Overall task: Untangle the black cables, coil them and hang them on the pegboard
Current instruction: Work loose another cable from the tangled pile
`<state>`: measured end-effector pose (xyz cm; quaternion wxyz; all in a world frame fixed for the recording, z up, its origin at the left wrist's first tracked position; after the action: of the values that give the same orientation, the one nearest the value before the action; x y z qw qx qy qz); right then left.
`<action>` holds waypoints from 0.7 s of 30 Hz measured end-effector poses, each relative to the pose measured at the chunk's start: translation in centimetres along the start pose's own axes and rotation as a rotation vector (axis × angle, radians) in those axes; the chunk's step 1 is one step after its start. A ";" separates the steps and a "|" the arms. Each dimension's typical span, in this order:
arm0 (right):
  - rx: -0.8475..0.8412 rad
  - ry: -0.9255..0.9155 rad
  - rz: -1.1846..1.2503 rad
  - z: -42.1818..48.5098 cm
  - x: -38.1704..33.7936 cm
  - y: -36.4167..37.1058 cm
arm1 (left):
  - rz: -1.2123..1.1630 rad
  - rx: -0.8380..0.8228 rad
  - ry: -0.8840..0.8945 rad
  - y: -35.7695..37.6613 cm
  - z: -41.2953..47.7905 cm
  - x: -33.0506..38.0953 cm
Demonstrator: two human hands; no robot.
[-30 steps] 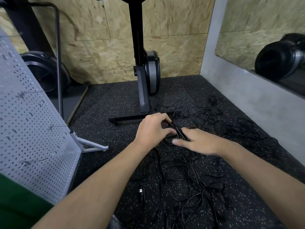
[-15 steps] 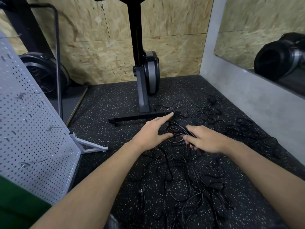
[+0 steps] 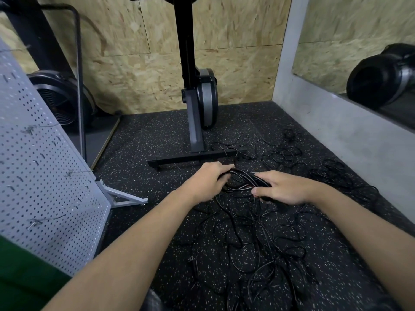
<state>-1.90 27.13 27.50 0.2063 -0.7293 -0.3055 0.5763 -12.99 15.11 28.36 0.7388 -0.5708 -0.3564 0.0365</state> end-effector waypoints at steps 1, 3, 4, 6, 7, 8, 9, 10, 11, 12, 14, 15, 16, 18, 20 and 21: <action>0.012 0.004 -0.048 -0.2 -0.2 -0.1 | -0.004 0.026 0.009 -0.4 0.0 0.1; 0.048 -0.001 -0.204 -0.5 -0.9 -0.2 | -0.029 0.062 0.005 -0.9 0.2 -0.1; 0.060 -0.006 -0.289 -0.5 -1.0 -0.2 | -0.047 0.066 0.000 -0.9 0.2 -0.2; 0.069 -0.004 -0.409 -0.3 -0.9 -0.1 | -0.095 0.067 -0.011 -0.5 0.0 -0.5; 0.079 0.001 -0.425 -0.1 -0.8 -0.1 | -0.124 0.086 -0.016 -0.4 -0.1 -0.7; 0.093 0.008 -0.402 0.0 -0.5 -0.2 | -0.159 0.110 -0.035 -0.3 -0.1 -1.0; 0.118 0.013 -0.351 0.0 -0.3 -0.4 | -0.200 0.137 -0.065 -0.5 -0.3 -1.2; 0.146 0.021 -0.300 -0.1 -0.2 -0.7 | -0.245 0.153 -0.104 -0.7 -0.4 -1.6; 0.180 0.031 -0.253 -0.2 0.0 -1.0 | -0.293 0.150 -0.139 -0.8 -0.5 -1.8; 0.211 0.041 -0.204 -0.2 0.2 -1.2 | -0.343 0.134 -0.170 -0.6 -0.6 -1.9; 0.253 0.060 -0.092 -0.2 0.8 -1.4 | -0.394 0.089 -0.227 -0.4 -0.7 -2.1; 0.264 0.072 -0.049 -0.1 1.1 -1.4 | -0.405 0.065 -0.258 -0.5 -0.7 -2.2; 0.270 0.082 -0.015 -0.1 1.4 -1.4 | -0.427 0.035 -0.297 -0.4 -0.7 -2.4; 0.289 0.094 0.050 0.1 1.8 -1.4 | -0.561 -0.021 -0.385 -0.3 -1.0 -2.8; 0.305 0.084 0.092 0.1 1.8 -1.4 | -0.730 -0.056 -0.435 0.2 -1.2 -2.8; 0.311 0.072 0.092 0.2 1.7 -1.3 | -0.797 -0.061 -0.441 0.3 -1.3 -2.7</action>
<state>-2.13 29.23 27.11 0.3008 -0.7221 -0.1714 0.5989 -14.11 12.91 26.64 0.5845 -0.3892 -0.6980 -0.1402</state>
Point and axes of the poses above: each hand's wrist, its own z-axis towards the middle knuckle, its own y-axis out of the palm, x = y × z, the point moved 8 cm from there along z, towards the middle knuckle, and after that the axes turned 5 degrees about -y, right-handed, at the moved point
